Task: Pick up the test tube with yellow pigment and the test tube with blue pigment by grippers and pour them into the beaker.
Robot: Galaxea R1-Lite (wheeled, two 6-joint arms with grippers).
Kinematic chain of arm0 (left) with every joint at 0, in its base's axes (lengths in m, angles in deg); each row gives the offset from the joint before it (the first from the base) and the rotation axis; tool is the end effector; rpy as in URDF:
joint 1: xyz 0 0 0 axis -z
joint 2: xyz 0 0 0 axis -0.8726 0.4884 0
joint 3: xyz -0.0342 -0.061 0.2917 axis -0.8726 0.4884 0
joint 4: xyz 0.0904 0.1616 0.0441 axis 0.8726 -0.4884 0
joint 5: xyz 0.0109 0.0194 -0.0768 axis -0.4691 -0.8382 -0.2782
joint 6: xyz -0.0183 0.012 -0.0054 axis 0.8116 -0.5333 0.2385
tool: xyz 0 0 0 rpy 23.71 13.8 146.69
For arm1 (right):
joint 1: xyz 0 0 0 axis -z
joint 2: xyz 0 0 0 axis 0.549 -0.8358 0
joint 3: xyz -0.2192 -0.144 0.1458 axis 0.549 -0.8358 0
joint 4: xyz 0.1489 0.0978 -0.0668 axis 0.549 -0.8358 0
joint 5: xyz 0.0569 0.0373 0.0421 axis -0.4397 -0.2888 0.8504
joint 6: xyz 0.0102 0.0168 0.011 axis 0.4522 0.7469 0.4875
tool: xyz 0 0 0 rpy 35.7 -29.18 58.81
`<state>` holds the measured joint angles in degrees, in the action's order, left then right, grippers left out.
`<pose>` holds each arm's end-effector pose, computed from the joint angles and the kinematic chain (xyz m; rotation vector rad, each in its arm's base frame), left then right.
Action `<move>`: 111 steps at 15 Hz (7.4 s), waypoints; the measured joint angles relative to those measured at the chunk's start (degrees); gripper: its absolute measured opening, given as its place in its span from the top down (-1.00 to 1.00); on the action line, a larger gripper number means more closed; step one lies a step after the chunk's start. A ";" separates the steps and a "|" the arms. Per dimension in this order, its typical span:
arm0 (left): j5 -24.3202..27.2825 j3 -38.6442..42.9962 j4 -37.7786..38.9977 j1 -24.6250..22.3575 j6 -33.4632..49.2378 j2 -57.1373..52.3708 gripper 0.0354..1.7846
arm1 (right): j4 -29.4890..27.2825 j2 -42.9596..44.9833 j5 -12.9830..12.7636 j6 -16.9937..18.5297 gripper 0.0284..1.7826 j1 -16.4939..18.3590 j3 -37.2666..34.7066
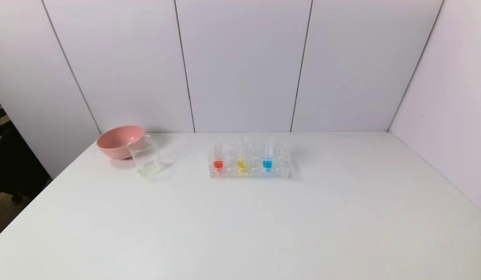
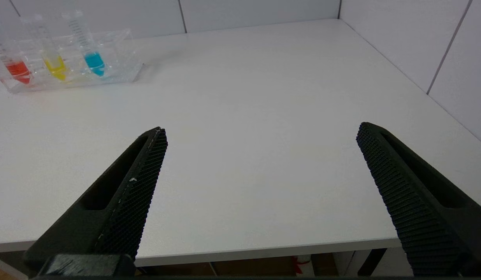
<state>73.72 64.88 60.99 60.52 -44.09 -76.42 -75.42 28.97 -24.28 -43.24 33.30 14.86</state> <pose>-0.0249 0.0007 0.0784 -0.0966 0.0212 0.0386 -0.0228 -0.0010 0.0760 0.0970 -0.0046 -0.0381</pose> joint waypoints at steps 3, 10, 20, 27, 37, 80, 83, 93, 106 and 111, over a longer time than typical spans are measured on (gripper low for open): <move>0.00 0.18 0.24 0.00 -0.22 0.00 -0.99 | -0.02 0.00 0.02 0.02 -0.99 0.00 0.00; 0.43 -3.06 -0.74 0.00 0.22 0.06 -0.99 | -0.02 0.02 0.00 0.02 -0.99 0.00 0.00; 5.07 -24.56 3.07 0.02 -0.24 26.11 -0.99 | 0.00 0.02 0.00 0.02 -0.99 0.00 0.00; -0.51 -31.95 29.17 11.43 0.02 62.17 -0.99 | 0.00 0.02 0.00 0.00 -0.99 0.00 0.00; -28.03 -40.14 61.87 37.78 1.24 98.72 -0.99 | 0.00 0.02 0.00 0.00 -0.99 0.00 0.00; -30.56 -78.65 60.08 36.62 2.54 140.89 -0.86 | -0.02 0.05 0.00 0.00 -0.99 0.00 0.00; -30.65 -78.73 59.94 36.32 2.40 141.17 -0.83 | -0.02 0.05 0.02 0.02 -0.99 0.00 0.00; -30.71 -78.70 59.78 35.83 2.54 141.24 0.42 | -0.02 0.05 0.00 0.00 -0.99 0.00 0.00; -30.48 -79.09 52.31 38.19 2.45 133.28 0.42 | 0.00 0.10 0.02 0.00 -0.99 0.00 0.00; -30.43 -82.42 46.57 39.61 1.83 130.39 0.42 | -0.02 0.10 0.00 0.00 -0.99 0.00 0.00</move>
<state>43.29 -17.54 107.56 100.13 -42.26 53.97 -75.45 29.07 -24.28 -43.24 33.30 14.86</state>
